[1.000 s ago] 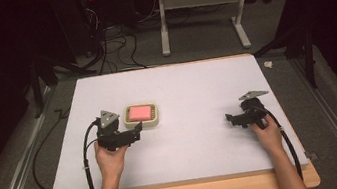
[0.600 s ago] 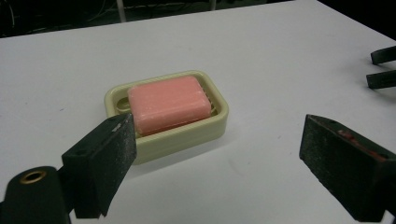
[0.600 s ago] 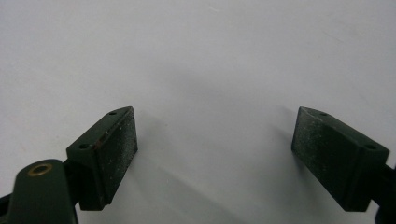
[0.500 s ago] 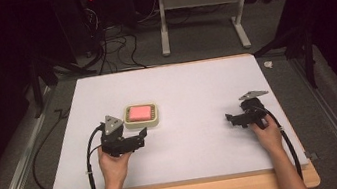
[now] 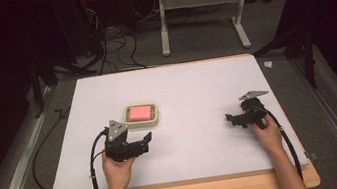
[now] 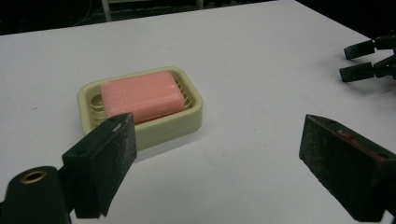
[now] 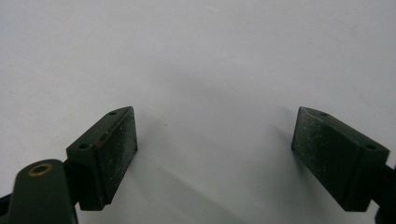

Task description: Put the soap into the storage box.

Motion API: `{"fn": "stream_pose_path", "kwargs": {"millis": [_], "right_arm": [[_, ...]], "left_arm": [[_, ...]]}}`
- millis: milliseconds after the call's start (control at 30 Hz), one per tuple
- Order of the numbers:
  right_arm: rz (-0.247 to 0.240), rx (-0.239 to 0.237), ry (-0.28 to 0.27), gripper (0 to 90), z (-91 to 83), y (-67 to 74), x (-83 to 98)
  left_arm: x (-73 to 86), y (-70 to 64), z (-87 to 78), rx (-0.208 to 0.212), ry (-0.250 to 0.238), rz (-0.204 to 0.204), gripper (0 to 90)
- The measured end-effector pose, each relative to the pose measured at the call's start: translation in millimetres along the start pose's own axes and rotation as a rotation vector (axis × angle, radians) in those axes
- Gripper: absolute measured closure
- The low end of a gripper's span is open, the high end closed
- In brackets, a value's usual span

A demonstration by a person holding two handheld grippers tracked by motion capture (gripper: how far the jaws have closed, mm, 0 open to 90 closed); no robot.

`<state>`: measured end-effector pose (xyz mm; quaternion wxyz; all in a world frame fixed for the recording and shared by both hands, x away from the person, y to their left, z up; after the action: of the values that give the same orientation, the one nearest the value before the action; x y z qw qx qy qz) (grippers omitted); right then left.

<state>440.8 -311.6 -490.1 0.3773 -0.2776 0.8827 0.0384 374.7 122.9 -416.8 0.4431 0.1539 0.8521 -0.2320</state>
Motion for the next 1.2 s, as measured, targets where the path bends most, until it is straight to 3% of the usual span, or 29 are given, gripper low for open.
{"fn": "stream_pose_path", "kwargs": {"millis": [1200], "right_arm": [[0.0, 0.0, 0.0, 14.8, 0.0, 0.0, 0.0]], "left_arm": [[19.6, -20.4, 30.2, 0.022, 0.084, 0.045, 13.2]]}}
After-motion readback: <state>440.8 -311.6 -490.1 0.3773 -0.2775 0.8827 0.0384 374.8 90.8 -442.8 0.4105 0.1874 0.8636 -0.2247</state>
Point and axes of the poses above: each handheld gripper's, and its own axes: z roughly forward along the jaws, x roughly out of its underside, y roughly to its left, the point moved 1 cm from there along z, roughly forward along the jaws, and after that the axes turned 11 degrees about -z, right-handed, at the moved point
